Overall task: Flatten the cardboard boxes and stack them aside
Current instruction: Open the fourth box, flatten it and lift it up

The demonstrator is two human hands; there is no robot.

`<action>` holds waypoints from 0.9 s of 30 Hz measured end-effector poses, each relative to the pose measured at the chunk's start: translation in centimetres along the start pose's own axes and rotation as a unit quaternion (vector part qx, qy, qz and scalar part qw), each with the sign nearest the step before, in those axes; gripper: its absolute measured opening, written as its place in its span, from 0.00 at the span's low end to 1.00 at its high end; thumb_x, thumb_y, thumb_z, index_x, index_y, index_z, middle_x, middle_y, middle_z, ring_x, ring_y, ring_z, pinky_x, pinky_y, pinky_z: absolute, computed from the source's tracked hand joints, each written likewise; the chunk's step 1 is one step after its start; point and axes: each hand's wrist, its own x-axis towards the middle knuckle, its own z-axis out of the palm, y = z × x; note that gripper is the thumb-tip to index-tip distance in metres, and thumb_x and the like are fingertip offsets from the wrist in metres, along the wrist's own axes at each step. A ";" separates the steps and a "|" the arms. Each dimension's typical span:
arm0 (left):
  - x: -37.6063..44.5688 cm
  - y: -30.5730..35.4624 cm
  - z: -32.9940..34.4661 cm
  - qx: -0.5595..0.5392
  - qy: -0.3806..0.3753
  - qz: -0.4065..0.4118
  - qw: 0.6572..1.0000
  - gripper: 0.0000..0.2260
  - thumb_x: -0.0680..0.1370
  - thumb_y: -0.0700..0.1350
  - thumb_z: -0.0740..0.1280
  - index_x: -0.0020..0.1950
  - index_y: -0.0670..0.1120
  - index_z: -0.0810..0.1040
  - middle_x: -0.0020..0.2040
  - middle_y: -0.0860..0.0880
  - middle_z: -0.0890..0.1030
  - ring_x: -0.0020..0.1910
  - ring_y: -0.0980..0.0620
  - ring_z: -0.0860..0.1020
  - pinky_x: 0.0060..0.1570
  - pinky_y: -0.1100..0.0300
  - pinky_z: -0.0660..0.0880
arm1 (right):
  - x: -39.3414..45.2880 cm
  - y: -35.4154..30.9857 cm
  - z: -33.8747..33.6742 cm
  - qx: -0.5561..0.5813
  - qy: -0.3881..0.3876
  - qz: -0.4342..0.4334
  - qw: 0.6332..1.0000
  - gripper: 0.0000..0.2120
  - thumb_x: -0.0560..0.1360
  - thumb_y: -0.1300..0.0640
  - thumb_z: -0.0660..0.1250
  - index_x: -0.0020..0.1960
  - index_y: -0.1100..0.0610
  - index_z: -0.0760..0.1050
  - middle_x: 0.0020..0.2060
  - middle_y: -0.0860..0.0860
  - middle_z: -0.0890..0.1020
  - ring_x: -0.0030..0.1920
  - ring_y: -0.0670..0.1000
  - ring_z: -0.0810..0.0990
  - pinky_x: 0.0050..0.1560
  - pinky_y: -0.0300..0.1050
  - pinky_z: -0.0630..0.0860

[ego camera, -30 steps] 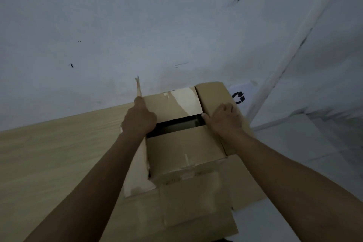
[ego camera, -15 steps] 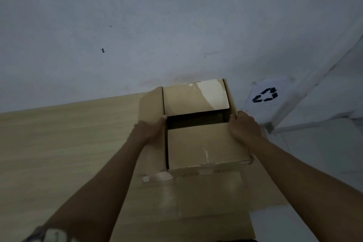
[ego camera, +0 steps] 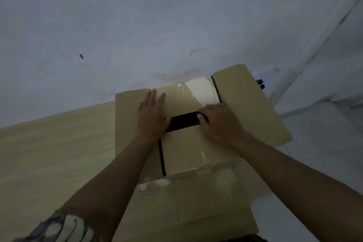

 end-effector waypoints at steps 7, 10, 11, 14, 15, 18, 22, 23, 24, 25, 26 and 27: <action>3.3 -0.8 0.2 0.072 -0.108 0.138 0.982 0.37 0.75 0.60 0.67 0.79 0.53 0.54 0.80 0.46 0.53 0.78 0.47 0.53 0.74 0.42 0.52 | 0.7 -3.3 -2.9 -0.056 -0.191 0.128 0.972 0.28 0.83 0.39 0.49 0.56 0.55 0.82 0.46 0.57 0.82 0.45 0.58 0.80 0.46 0.50 0.74; 4.1 -1.9 -1.2 0.037 -0.097 0.192 0.976 0.34 0.74 0.60 0.68 0.78 0.52 0.62 0.78 0.47 0.61 0.75 0.48 0.63 0.72 0.47 0.57 | 0.5 -4.8 -6.0 -0.075 -0.145 0.161 0.973 0.29 0.83 0.38 0.49 0.38 0.57 0.75 0.32 0.53 0.74 0.35 0.57 0.75 0.39 0.48 0.72; 4.3 -2.2 -1.7 0.023 -0.084 0.210 0.974 0.33 0.73 0.61 0.68 0.76 0.51 0.66 0.77 0.47 0.65 0.73 0.47 0.67 0.70 0.48 0.61 | 0.4 -5.5 -7.4 -0.071 -0.142 0.172 0.972 0.29 0.83 0.38 0.50 0.33 0.56 0.70 0.30 0.52 0.71 0.33 0.56 0.73 0.38 0.48 0.71; 4.7 -2.5 -3.2 -0.006 -0.016 0.248 0.969 0.26 0.72 0.63 0.58 0.64 0.52 0.79 0.63 0.49 0.80 0.59 0.44 0.78 0.54 0.51 0.75 | 0.0 -6.9 -10.4 -0.073 -0.188 0.190 0.961 0.28 0.81 0.35 0.54 0.32 0.54 0.68 0.29 0.51 0.71 0.29 0.51 0.70 0.35 0.46 0.67; 4.8 -2.5 -3.6 -0.021 0.018 0.258 0.966 0.24 0.73 0.63 0.55 0.58 0.53 0.81 0.56 0.49 0.83 0.53 0.43 0.80 0.46 0.52 0.77 | -0.3 -7.4 -11.1 -0.081 -0.220 0.201 0.951 0.28 0.80 0.34 0.55 0.33 0.54 0.70 0.30 0.51 0.72 0.30 0.50 0.71 0.35 0.45 0.67; 5.4 -2.6 -4.4 -0.057 0.098 0.258 0.959 0.20 0.79 0.60 0.54 0.57 0.54 0.82 0.50 0.50 0.85 0.48 0.43 0.82 0.41 0.53 0.77 | -1.1 -8.8 -12.3 -0.110 -0.330 0.247 0.905 0.30 0.75 0.27 0.55 0.39 0.55 0.71 0.38 0.49 0.74 0.37 0.52 0.75 0.41 0.47 0.70; 6.8 -2.3 -4.5 -0.081 0.154 0.211 0.962 0.15 0.82 0.54 0.59 0.59 0.50 0.81 0.49 0.45 0.85 0.46 0.40 0.82 0.42 0.50 0.77 | -2.5 -9.6 -11.4 -0.019 -0.466 0.307 0.829 0.40 0.68 0.24 0.62 0.61 0.57 0.78 0.56 0.50 0.79 0.53 0.56 0.78 0.57 0.51 0.76; 7.2 -2.1 -4.5 -0.091 0.172 0.201 0.960 0.14 0.82 0.52 0.59 0.60 0.49 0.80 0.49 0.44 0.84 0.47 0.40 0.81 0.42 0.50 0.76 | -3.0 -9.7 -10.6 -0.005 -0.501 0.299 0.812 0.44 0.65 0.23 0.62 0.64 0.57 0.78 0.62 0.52 0.79 0.58 0.56 0.78 0.62 0.52 0.75; 7.8 -2.1 -4.5 -0.093 0.190 0.200 0.957 0.14 0.81 0.50 0.60 0.62 0.47 0.79 0.52 0.43 0.83 0.49 0.40 0.80 0.43 0.49 0.75 | -3.6 -9.8 -9.6 0.002 -0.526 0.292 0.799 0.47 0.64 0.22 0.62 0.68 0.56 0.75 0.67 0.53 0.76 0.64 0.57 0.77 0.66 0.53 0.73; 8.3 -2.1 -4.5 -0.085 0.206 0.200 0.954 0.15 0.81 0.48 0.62 0.65 0.46 0.77 0.55 0.42 0.81 0.52 0.39 0.78 0.46 0.48 0.74 | -4.2 -9.7 -8.6 0.005 -0.537 0.289 0.793 0.48 0.66 0.23 0.63 0.74 0.55 0.70 0.72 0.53 0.72 0.69 0.58 0.73 0.70 0.53 0.70; 8.8 -2.1 -4.3 -0.072 0.218 0.191 0.954 0.17 0.80 0.46 0.63 0.68 0.46 0.74 0.58 0.41 0.78 0.55 0.39 0.76 0.49 0.47 0.71 | -4.9 -9.7 -7.6 0.008 -0.533 0.295 0.793 0.48 0.67 0.24 0.65 0.78 0.52 0.64 0.75 0.52 0.68 0.73 0.57 0.69 0.72 0.53 0.67; 9.2 -2.0 -4.1 -0.061 0.223 0.174 0.957 0.19 0.78 0.44 0.64 0.70 0.47 0.71 0.60 0.40 0.75 0.57 0.39 0.73 0.52 0.46 0.69 | -5.6 -9.6 -6.7 0.010 -0.519 0.293 0.803 0.48 0.67 0.25 0.65 0.79 0.49 0.61 0.76 0.50 0.67 0.75 0.57 0.67 0.73 0.54 0.65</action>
